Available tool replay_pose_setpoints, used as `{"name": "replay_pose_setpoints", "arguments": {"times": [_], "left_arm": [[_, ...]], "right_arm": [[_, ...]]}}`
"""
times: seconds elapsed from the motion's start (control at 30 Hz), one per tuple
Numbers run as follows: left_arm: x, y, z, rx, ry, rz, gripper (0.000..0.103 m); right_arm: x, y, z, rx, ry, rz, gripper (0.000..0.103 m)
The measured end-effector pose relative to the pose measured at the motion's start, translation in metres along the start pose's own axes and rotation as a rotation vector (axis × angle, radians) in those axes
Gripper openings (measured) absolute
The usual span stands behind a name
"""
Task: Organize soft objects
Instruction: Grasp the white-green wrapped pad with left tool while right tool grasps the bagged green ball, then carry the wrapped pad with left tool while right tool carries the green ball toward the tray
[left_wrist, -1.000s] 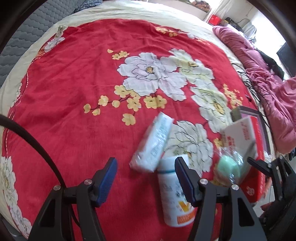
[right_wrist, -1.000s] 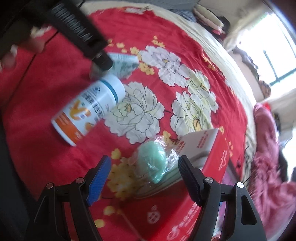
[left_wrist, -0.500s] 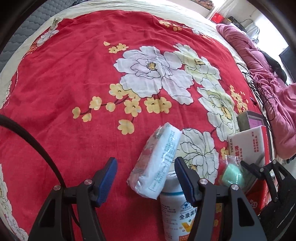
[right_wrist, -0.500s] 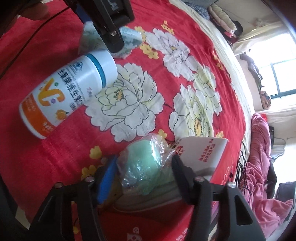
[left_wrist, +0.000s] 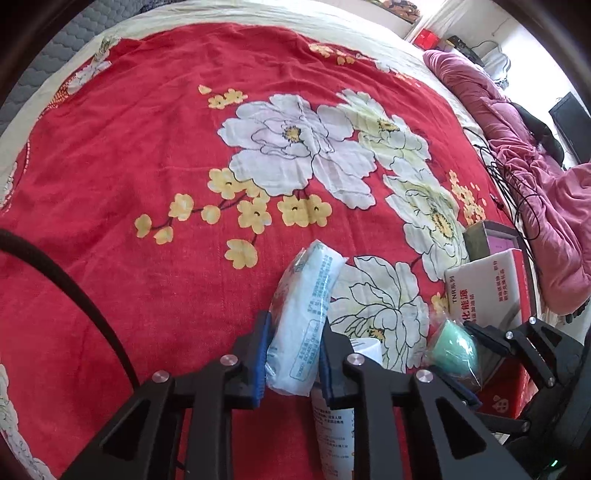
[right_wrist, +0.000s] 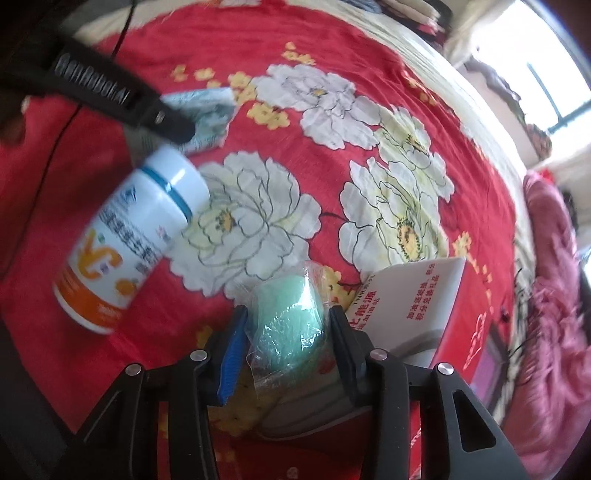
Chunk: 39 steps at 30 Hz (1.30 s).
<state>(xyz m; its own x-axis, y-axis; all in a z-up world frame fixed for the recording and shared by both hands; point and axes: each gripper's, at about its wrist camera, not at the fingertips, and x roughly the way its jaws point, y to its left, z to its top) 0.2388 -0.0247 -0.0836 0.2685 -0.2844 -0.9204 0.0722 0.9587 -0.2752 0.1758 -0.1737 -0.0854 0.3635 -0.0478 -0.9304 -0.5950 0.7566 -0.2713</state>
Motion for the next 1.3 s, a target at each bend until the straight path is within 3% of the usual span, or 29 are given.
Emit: {"name": "replay_pose_setpoints", "arguments": {"times": [0.37,0.7,0.93,1.3], "left_arm": [[-0.056,-0.017,-0.018,0.066,-0.105,-0.018,0.023],[-0.095,-0.051,-0.041,0.127,-0.161,-0.030,0.023],[-0.123,-0.097,-0.061,0.207,-0.199,-0.056,0.023],[-0.136,-0.189,-0.092,0.356,-0.217,-0.117,0.023]], "right_arm": [[-0.035,-0.017,-0.015,0.231,-0.104,0.187,0.044],[-0.096,-0.037,-0.050,0.415,-0.238,0.247,0.044],[-0.138,-0.067,-0.086,0.530,-0.321,0.218,0.044],[-0.184,-0.140,-0.184,0.789,-0.415,0.125,0.044]]}}
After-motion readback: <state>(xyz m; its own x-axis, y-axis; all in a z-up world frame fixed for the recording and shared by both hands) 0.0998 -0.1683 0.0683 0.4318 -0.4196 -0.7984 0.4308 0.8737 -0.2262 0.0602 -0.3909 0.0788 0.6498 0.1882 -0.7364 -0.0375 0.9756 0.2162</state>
